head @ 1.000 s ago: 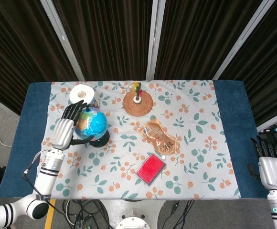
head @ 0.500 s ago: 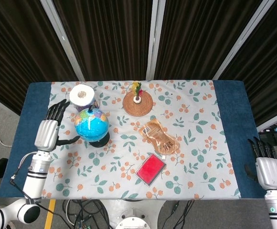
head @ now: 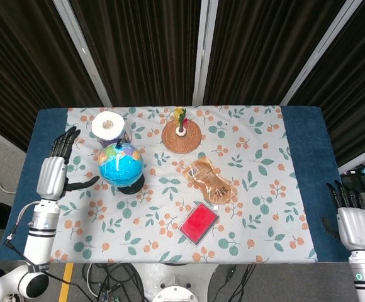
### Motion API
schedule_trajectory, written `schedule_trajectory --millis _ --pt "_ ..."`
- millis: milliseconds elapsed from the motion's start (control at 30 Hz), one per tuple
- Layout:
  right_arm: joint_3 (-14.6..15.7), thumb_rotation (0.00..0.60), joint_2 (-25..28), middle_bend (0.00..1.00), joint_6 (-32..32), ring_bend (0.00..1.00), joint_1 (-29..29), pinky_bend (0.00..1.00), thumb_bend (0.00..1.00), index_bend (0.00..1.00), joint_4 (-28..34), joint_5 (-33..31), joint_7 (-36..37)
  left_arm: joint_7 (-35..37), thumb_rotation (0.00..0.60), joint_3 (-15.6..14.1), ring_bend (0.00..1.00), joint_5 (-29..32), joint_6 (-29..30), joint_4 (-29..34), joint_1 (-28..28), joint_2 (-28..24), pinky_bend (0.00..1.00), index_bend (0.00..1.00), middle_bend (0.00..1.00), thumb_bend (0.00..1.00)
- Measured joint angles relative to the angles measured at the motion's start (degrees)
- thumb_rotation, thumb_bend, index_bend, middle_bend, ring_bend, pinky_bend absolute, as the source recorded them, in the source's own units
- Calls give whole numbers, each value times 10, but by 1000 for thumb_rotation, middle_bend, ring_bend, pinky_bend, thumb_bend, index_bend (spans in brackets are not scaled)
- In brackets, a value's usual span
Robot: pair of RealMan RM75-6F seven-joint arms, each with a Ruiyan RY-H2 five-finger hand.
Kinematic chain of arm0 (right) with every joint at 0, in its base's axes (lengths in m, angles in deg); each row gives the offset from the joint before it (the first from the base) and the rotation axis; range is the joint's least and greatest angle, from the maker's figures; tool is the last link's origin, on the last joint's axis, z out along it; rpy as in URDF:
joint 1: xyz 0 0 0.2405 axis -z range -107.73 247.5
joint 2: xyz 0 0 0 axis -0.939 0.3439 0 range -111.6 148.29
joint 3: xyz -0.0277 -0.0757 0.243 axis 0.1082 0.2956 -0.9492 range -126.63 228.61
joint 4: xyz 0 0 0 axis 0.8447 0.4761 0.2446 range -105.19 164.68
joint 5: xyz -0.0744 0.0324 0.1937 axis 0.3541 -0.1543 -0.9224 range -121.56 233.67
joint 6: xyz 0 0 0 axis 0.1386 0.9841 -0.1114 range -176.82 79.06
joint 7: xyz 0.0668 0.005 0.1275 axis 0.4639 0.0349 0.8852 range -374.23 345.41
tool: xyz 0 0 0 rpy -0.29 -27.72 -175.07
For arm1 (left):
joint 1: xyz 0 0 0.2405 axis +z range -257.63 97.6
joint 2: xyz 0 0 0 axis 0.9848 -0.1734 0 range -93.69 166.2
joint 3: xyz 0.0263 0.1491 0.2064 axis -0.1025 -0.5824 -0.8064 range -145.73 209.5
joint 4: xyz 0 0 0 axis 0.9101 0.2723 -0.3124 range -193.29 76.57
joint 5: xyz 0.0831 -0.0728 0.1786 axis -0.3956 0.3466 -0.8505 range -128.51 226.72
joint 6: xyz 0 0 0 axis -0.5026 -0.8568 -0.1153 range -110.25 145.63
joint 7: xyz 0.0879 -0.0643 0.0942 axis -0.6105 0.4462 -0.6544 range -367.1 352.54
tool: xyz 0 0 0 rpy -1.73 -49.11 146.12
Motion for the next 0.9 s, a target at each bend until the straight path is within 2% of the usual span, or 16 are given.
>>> schedule_trajectory --millis 167,267,600,900 --pt "1 600 -2 0 2 0 -1 0 308 0 -2 0 1 -8 600 -4 0 -22 -7 16 -15 12 0 37 0 0" --pt "1 600 -3 0 3 0 0 0 309 0 -5 -1 5 -30 600 -2 0 -17 -19 12 -30 37 0 37 0 0" --pt "0 600 -1 0 5 0 3 0 309 0 -19 -9 24 -89 600 19 0 20 -36 -56 -77 125 0 38 0 0" --pt "1 600 -3 0 6 0 2 0 309 0 -19 -6 23 -98 600 23 0 33 -33 -67 -80 129 0 38 0 0"
